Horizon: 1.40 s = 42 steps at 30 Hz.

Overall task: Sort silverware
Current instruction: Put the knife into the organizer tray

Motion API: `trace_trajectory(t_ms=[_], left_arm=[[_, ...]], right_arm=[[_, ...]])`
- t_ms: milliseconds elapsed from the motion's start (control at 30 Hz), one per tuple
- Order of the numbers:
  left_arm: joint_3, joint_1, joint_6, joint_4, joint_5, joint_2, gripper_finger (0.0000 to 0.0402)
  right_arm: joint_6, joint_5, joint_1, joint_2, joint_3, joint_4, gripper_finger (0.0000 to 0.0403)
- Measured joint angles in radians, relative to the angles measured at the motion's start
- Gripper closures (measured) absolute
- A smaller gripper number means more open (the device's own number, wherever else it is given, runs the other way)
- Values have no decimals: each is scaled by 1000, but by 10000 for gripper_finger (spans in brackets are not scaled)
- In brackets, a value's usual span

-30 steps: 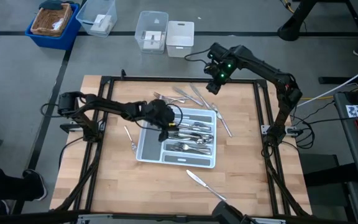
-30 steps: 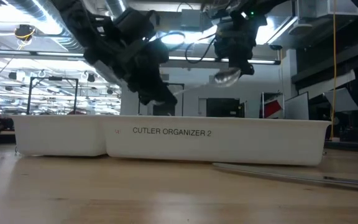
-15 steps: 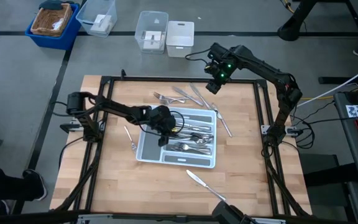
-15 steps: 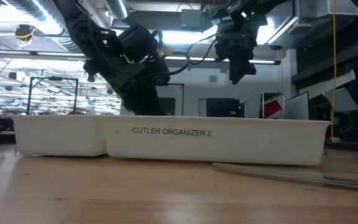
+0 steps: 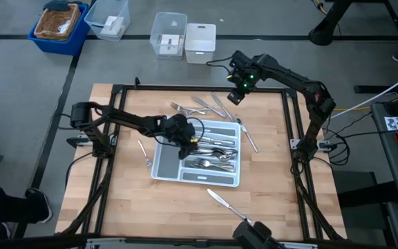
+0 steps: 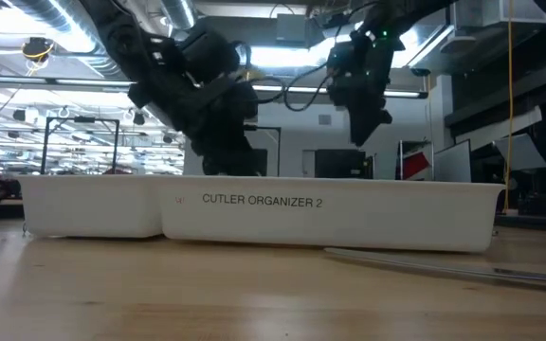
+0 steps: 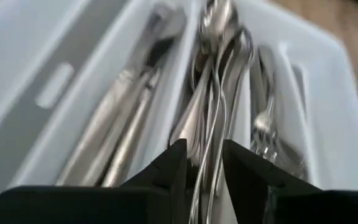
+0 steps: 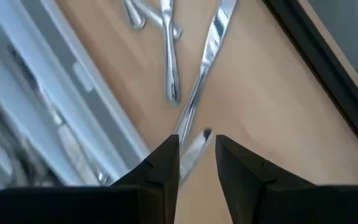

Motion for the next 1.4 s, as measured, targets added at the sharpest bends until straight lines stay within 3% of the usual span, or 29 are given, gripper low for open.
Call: trace_trajectory(t_ms=[300, 567, 933, 1167, 1400], left_arm=[[0, 82, -52, 2, 0, -137, 306], [0, 177, -50, 2, 0, -186, 306], [0, 287, -50, 2, -1, -187, 306], [0, 316, -50, -1, -1, -187, 306], [0, 320, -47, -2, -1, -187, 306]], right_arm=[[68, -4, 0, 0, -213, 338, 297], [116, 0, 1, 0, -379, 590, 297], [123, 55, 20, 63, -428, 642, 297], [121, 151, 70, 105, -428, 675, 297], [127, 178, 73, 106, -428, 700, 297]])
